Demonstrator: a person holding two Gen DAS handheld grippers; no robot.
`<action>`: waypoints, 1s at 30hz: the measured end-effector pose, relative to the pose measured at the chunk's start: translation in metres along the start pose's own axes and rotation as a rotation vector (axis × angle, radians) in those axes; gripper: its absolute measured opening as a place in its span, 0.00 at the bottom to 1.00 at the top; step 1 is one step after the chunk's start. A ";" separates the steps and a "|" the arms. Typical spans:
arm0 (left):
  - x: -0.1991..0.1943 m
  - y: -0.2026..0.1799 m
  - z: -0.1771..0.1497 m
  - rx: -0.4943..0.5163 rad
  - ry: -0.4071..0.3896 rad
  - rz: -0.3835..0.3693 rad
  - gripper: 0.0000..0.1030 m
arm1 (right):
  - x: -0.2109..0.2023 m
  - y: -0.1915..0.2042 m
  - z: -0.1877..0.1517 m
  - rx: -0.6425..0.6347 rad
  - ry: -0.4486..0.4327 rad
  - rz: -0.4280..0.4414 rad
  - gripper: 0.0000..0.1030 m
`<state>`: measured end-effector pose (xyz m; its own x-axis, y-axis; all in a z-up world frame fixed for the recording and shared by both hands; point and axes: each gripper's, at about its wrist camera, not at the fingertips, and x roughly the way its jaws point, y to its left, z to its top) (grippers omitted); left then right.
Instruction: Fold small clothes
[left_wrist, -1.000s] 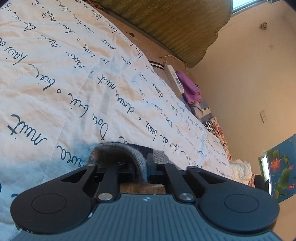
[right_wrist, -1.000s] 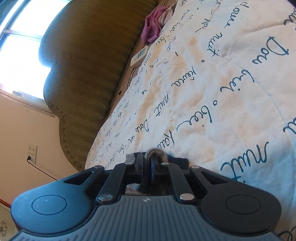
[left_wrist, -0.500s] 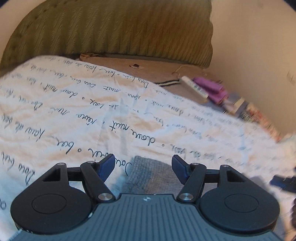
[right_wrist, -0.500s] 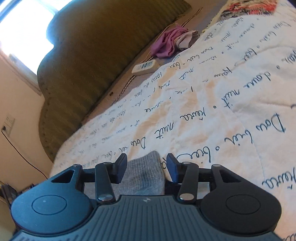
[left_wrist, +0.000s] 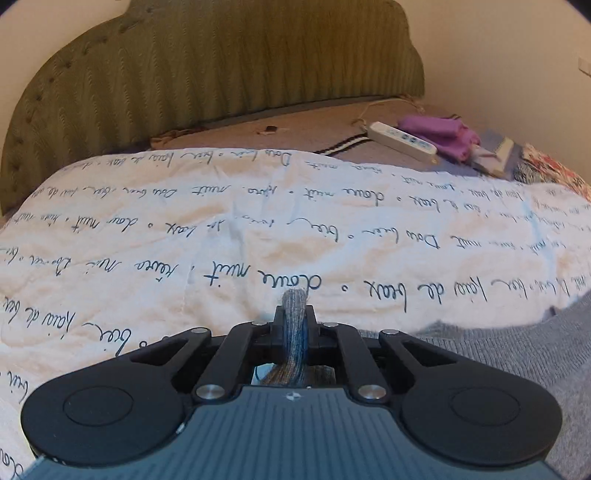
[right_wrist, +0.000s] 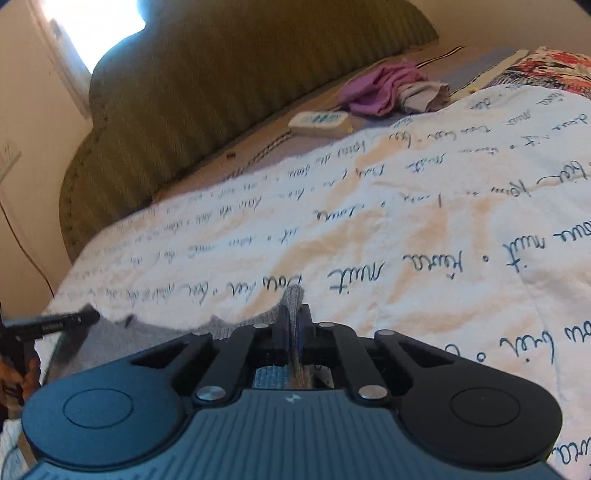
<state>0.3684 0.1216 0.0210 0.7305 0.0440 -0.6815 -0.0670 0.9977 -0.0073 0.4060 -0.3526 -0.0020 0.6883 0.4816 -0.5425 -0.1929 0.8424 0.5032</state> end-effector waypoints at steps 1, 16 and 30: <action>0.006 -0.001 -0.002 -0.006 0.032 0.012 0.10 | 0.002 -0.006 0.000 0.030 0.000 -0.022 0.03; -0.173 0.081 -0.112 -0.546 -0.109 -0.154 0.76 | -0.161 -0.008 -0.120 0.333 -0.259 0.090 0.60; -0.186 0.062 -0.195 -0.757 0.028 -0.419 0.82 | -0.170 0.011 -0.217 0.484 -0.076 0.172 0.60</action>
<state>0.0957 0.1653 0.0050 0.7799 -0.3306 -0.5315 -0.2382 0.6284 -0.7405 0.1348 -0.3734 -0.0503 0.7276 0.5692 -0.3830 0.0257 0.5353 0.8443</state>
